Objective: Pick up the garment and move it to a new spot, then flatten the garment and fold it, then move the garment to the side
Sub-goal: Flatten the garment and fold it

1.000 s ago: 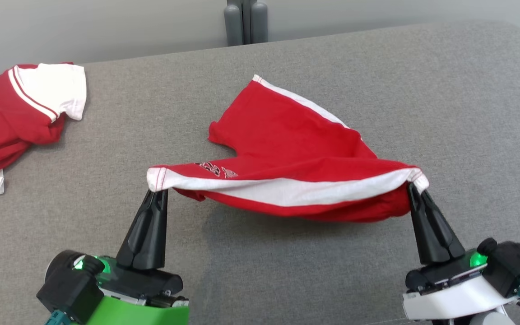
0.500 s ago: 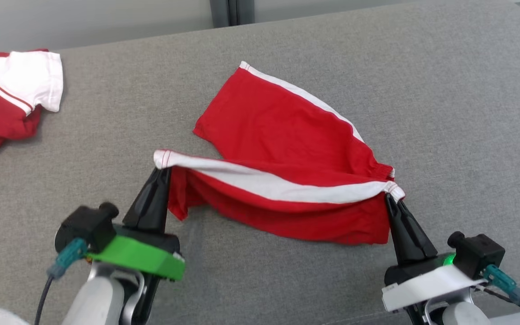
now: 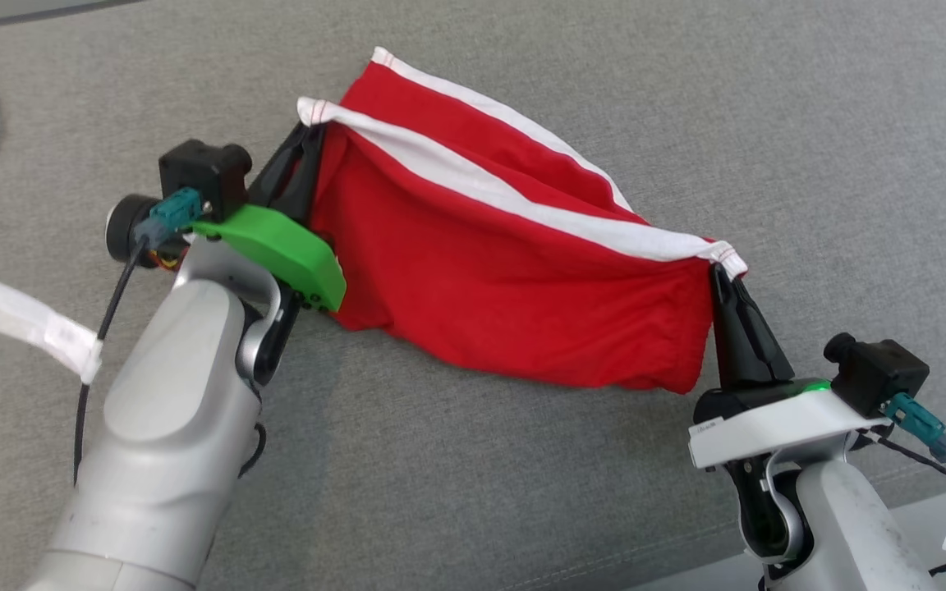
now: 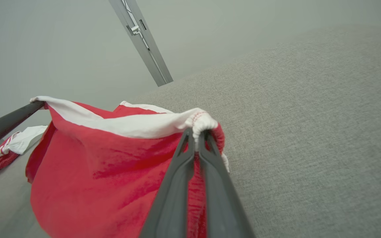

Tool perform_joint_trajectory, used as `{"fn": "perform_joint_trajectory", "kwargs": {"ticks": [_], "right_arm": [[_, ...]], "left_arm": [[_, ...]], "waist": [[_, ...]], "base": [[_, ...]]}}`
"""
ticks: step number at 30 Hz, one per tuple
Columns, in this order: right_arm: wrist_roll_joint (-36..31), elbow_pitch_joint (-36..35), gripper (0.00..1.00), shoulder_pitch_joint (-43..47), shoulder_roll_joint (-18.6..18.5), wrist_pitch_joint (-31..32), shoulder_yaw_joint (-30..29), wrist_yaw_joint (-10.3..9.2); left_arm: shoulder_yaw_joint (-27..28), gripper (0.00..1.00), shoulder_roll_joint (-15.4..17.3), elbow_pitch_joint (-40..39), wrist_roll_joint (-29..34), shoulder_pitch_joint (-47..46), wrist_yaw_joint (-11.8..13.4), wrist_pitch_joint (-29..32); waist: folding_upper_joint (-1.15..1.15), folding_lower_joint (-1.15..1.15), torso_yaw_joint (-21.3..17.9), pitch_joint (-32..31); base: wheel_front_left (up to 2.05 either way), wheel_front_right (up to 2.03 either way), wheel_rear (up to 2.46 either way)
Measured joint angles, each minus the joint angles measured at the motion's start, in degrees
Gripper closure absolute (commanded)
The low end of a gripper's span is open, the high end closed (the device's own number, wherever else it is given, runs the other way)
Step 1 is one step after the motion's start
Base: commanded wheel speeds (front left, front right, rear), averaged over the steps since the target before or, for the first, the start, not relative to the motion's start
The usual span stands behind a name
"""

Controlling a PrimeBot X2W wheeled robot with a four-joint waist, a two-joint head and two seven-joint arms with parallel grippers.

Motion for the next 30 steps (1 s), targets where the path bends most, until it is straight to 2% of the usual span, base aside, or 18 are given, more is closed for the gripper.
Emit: {"fn": "perform_joint_trajectory", "kwargs": {"ticks": [8,18,19,20,21,22,30], "right_arm": [[3.0,1.7,1.0,-4.1,0.0,0.0,2.0,0.0],[5.0,3.6,1.0,-6.9,0.0,0.0,3.7,0.0],[5.3,3.5,0.89,-7.1,0.1,0.0,3.6,0.0],[5.7,3.4,0.61,-7.3,0.0,0.0,3.6,0.0],[5.8,3.4,0.03,-7.4,0.0,0.0,3.6,0.0],[6.0,3.4,0.0,-7.4,0.1,0.0,3.6,0.0],[4.7,1.5,0.0,-6.0,0.1,0.0,1.1,0.0]], "left_arm": [[-2.8,1.0,-1.1,12.6,0.6,-11.5,0.0,0.0],[-3.6,0.99,-1.9,23.9,1.0,-18.1,0.0,-1.9],[-3.8,0.78,-2.0,24.8,1.0,-18.5,0.3,-2.4],[-3.8,0.52,-2.2,25.5,1.0,-18.9,0.4,-2.9],[-3.7,0.06,-2.3,25.9,1.0,-19.1,0.6,-3.4],[-3.7,0.0,-2.5,26.4,1.0,-19.4,0.8,-3.9],[-3.2,0.0,-3.5,26.1,0.2,-19.6,0.8,-6.4]], "waist": [[0.0,0.0,-3.6,4.1],[0.0,0.01,-7.1,6.7],[0.0,0.01,-7.2,6.8],[0.0,0.0,-7.3,6.8],[0.0,0.01,-7.4,6.8],[0.0,0.0,-7.3,6.7],[0.0,0.0,-5.9,5.2]], "base": [[0.0,0.0,0.0],[0.0,0.0,0.0],[0.0,0.0,0.0],[0.0,0.0,0.0],[0.0,0.0,0.0],[0.0,0.0,0.0],[0.0,0.0,0.0]]}}
